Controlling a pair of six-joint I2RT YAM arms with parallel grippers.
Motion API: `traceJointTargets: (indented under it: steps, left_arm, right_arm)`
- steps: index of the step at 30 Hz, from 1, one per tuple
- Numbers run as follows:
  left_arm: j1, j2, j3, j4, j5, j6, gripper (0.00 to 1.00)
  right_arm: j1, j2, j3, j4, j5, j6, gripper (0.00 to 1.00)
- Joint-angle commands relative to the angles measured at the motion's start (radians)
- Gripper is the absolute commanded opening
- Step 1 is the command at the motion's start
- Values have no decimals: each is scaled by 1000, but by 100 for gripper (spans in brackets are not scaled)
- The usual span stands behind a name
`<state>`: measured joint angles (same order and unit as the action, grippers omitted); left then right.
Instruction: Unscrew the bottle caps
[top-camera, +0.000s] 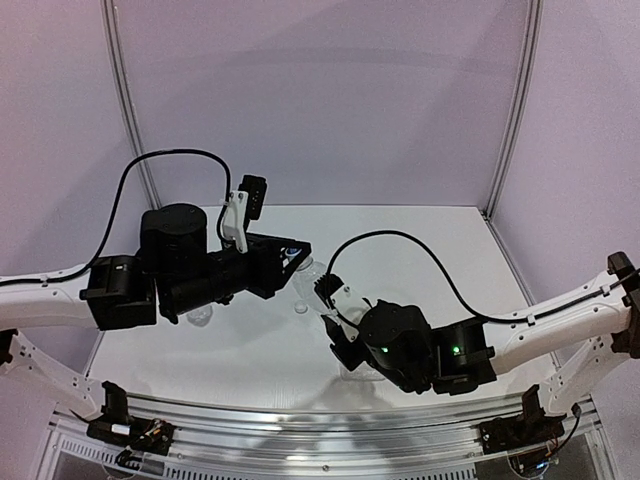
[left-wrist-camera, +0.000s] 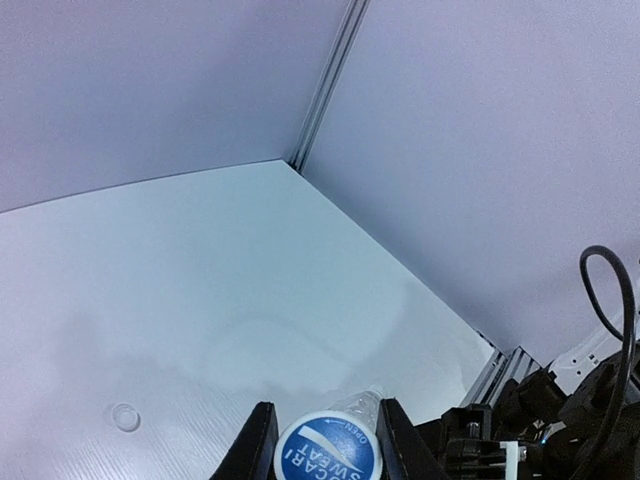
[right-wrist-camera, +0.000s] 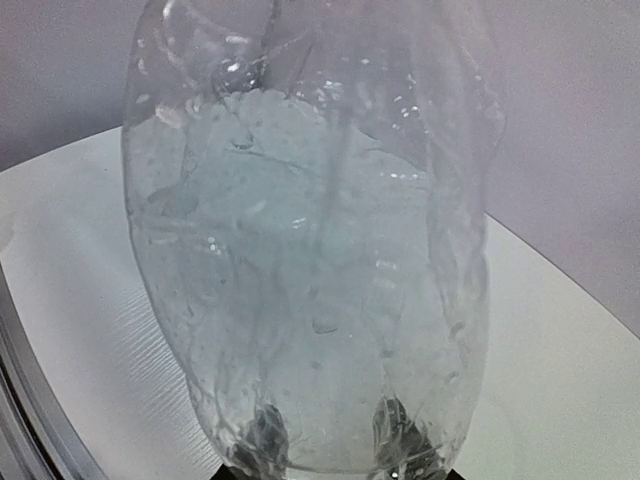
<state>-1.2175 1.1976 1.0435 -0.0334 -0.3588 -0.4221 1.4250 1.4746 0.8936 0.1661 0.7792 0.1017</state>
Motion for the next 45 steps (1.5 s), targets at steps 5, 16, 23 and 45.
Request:
traceJointTargets:
  steps: [5, 16, 23, 45]
  left_arm:
    - [-3, -47, -23, -4, -18, 28, 74]
    - [188, -340, -193, 115, 564, 177, 98]
    - [186, -312, -201, 212, 793, 190, 95]
    - [78, -181, -107, 144, 839, 305, 56]
  right_arm:
    - [0, -25, 17, -9, 27, 22, 33]
    - [-11, -177, -90, 70, -358, 16, 34]
    - [-18, -273, -136, 86, -722, 12, 35]
    - [-17, -224, -97, 46, -798, 6, 35]
